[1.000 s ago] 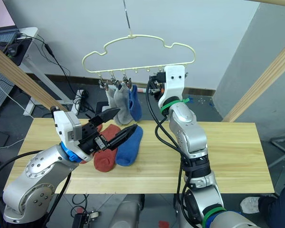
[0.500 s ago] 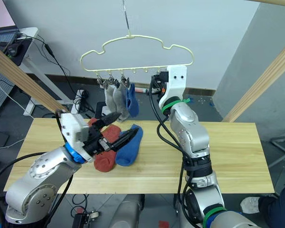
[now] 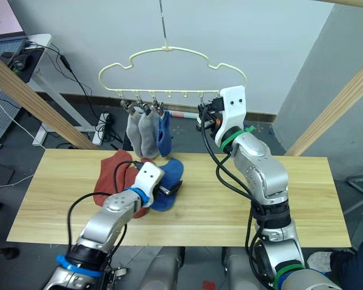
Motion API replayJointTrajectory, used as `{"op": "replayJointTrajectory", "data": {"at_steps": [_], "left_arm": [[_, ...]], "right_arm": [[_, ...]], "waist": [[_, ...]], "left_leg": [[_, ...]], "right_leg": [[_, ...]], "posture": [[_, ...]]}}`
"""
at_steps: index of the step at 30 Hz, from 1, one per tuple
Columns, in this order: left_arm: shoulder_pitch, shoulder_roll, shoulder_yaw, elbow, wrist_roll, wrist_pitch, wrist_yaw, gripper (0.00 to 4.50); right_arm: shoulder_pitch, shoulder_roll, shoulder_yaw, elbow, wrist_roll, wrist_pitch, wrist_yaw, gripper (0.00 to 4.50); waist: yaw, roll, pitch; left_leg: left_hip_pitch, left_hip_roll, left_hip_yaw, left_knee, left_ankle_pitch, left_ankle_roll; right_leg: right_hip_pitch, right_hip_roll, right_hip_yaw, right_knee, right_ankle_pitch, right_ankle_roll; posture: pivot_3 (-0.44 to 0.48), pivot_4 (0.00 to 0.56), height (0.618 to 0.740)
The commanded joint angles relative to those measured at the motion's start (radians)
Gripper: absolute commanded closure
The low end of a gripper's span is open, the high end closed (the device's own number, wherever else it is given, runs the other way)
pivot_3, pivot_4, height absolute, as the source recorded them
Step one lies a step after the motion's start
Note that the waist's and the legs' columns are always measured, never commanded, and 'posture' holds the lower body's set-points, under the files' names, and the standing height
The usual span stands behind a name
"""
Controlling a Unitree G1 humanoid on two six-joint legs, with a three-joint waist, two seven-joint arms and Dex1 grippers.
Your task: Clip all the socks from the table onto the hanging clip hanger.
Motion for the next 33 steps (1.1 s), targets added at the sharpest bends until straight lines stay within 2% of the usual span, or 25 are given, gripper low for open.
{"op": "replayJointTrajectory", "data": {"at_steps": [1, 9, 10, 24, 29, 33], "left_arm": [[-0.011, -0.011, 0.001, 0.071, 0.065, -0.053, 0.023, 0.0], [-0.02, -0.003, 0.005, 0.109, 0.092, -0.027, -0.042, 0.0], [-0.014, -0.003, 0.003, 0.104, 0.09, -0.023, -0.055, 0.39], [0.059, -0.063, -0.013, -0.065, 0.067, -0.089, -0.144, 4.46], [0.082, -0.123, 0.009, -0.143, 0.034, -0.076, -0.132, 4.48], [0.058, -0.211, 0.069, -0.239, -0.061, -0.103, -0.119, 4.48]], "right_arm": [[0.003, 0.008, -0.01, -0.027, 0.011, 0.016, -0.017, 4.5], [0.012, 0.009, -0.01, -0.039, 0.013, 0.024, -0.03, 4.5], [0.013, 0.008, -0.011, -0.041, 0.013, 0.025, -0.031, 4.5], [-0.013, -0.025, -0.053, -0.027, 0.044, 0.07, -0.026, 4.5], [-0.062, -0.024, -0.131, -0.009, 0.105, 0.171, -0.049, 4.5], [-0.117, 0.0, -0.264, 0.002, 0.207, 0.334, -0.115, 4.5]], "waist": [[-0.009, 0.0, 0.0], [-0.017, 0.0, 0.0], [-0.017, 0.0, 0.0], [-0.017, 0.0, 0.0], [-0.017, 0.0, 0.0], [-0.015, 0.0, 0.0]], "left_leg": [[0.0, 0.0, 0.0, 0.0, 0.0, 0.0], [0.0, 0.0, 0.0, 0.0, 0.0, 0.0], [0.0, 0.0, 0.0, 0.0, 0.0, 0.0], [0.0, 0.0, -0.001, 0.0, 0.0, 0.001], [0.0, 0.001, -0.001, 0.0, 0.0, 0.001], [0.0, 0.001, -0.002, 0.001, 0.001, 0.001]], "right_leg": [[0.0, 0.0, 0.0, 0.0, 0.0, 0.0], [0.0, -0.001, 0.0, 0.001, 0.0, 0.0], [0.0, -0.001, 0.0, 0.001, 0.0, 0.0], [0.001, -0.002, 0.0, 0.001, 0.0, 0.0], [0.001, -0.002, 0.0, 0.001, 0.0, 0.0], [0.001, -0.002, -0.001, 0.001, 0.0, 0.0]], "posture": [[0.142, 0.324, 0.74], [0.141, 0.326, 0.74], [0.141, 0.33, 0.74], [0.143, 0.329, 0.74], [0.141, 0.336, 0.74], [0.143, 0.335, 0.74]]}}
